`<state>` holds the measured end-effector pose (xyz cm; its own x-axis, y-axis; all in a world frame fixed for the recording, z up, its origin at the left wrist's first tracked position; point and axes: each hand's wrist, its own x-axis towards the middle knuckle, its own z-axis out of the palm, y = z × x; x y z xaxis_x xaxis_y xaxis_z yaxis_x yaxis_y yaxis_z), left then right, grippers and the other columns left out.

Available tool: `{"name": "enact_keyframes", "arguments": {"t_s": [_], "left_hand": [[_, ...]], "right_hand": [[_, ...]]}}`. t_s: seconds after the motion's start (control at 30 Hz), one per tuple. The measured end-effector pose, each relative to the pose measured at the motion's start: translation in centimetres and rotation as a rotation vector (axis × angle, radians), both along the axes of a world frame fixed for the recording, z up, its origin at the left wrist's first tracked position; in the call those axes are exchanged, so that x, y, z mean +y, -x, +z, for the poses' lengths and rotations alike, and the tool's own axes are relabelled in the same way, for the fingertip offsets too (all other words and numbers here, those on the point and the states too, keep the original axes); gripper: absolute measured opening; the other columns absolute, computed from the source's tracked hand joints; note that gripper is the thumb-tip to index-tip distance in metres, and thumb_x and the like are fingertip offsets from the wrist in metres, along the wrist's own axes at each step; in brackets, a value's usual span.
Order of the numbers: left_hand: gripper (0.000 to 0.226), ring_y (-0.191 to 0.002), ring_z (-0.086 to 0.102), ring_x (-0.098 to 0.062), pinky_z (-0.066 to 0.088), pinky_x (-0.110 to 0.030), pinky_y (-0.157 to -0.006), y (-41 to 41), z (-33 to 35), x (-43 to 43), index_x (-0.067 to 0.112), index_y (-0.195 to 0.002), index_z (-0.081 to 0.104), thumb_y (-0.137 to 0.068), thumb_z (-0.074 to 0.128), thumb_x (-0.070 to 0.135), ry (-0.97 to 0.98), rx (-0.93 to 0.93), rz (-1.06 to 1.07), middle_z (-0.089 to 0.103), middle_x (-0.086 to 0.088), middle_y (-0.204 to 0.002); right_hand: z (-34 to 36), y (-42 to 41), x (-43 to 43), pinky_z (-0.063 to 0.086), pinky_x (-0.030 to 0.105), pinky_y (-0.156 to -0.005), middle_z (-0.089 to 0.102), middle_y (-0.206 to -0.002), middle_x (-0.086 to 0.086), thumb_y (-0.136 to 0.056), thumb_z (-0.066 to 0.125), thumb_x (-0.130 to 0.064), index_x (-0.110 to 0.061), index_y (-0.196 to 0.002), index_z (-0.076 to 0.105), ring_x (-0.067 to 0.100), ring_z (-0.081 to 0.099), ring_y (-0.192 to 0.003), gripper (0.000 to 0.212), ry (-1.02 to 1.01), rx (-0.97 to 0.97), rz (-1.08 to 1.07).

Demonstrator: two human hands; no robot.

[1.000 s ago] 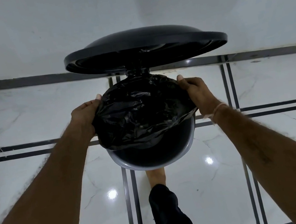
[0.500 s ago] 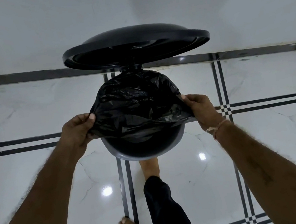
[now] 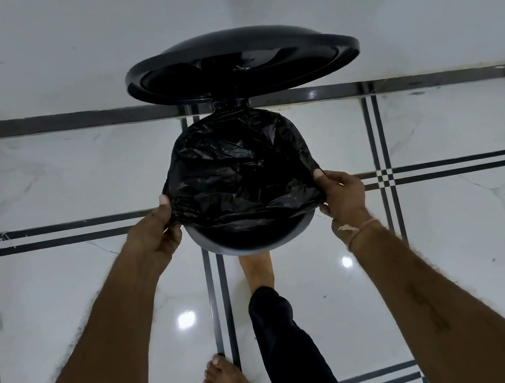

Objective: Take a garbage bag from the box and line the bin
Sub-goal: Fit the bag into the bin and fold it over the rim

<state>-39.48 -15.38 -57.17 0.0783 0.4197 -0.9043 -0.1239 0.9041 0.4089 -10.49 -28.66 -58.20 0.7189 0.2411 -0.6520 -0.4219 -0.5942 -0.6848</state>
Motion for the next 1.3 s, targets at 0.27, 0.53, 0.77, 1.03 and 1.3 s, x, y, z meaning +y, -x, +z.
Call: {"name": "enact_keyframes", "arguments": {"t_s": [0.27,0.53,0.77,1.03,1.3], "left_hand": [[0.020,-0.062,0.059,-0.007,0.049,-0.016,-0.047,1.0,0.1,-2.9,0.019,-0.092,0.068,-0.090,0.070,0.039,0.052,-0.021,0.068,0.070,0.008,-0.075],[0.028,-0.049,0.041,-0.002,0.034,-0.012,-0.041,0.3,0.2,-4.4,0.024,-0.076,0.067,-0.096,0.062,0.043,0.127,-0.246,0.187,0.049,0.013,-0.063],[0.012,-0.052,0.048,-0.002,0.038,-0.013,-0.042,1.0,0.4,-4.6,0.023,-0.090,0.068,-0.094,0.067,0.035,0.101,-0.196,0.088,0.063,0.013,-0.073],[0.014,-0.079,0.063,-0.010,0.057,-0.021,-0.061,1.9,-0.1,-5.1,0.015,-0.102,0.071,-0.093,0.065,0.025,0.045,-0.250,0.040,0.072,0.002,-0.093],[0.022,-0.087,0.062,-0.015,0.059,-0.024,-0.061,1.2,0.0,-5.3,0.013,-0.104,0.070,-0.098,0.061,0.033,0.083,-0.193,0.116,0.070,-0.003,-0.101]], "right_hand": [[1.4,1.9,-2.6,0.027,0.017,-0.036,0.068,-0.080,0.008,-0.094,0.072,-0.033,-0.010,-0.087,0.063,0.012,0.048,-0.052,0.026,0.061,0.159,-0.090],[3.3,2.0,-2.5,0.024,0.015,-0.032,0.070,-0.057,-0.009,-0.105,0.056,-0.020,-0.017,-0.090,0.063,0.002,0.060,-0.042,0.017,-0.049,0.493,-0.339],[2.1,4.3,-4.0,0.032,0.013,-0.037,0.068,-0.072,-0.012,-0.097,0.060,-0.047,-0.022,-0.090,0.066,0.000,0.049,-0.041,0.028,-0.220,0.656,-0.355],[2.5,4.8,-6.1,0.030,0.015,-0.040,0.066,-0.082,-0.012,-0.092,0.066,-0.051,-0.023,-0.101,0.071,0.002,0.052,-0.051,0.030,-0.222,0.607,-0.216],[2.3,7.5,-7.0,0.048,0.024,-0.059,0.073,-0.089,-0.005,-0.094,0.063,-0.050,-0.019,-0.106,0.072,0.010,0.059,-0.065,0.035,-0.244,0.610,-0.123]]}}
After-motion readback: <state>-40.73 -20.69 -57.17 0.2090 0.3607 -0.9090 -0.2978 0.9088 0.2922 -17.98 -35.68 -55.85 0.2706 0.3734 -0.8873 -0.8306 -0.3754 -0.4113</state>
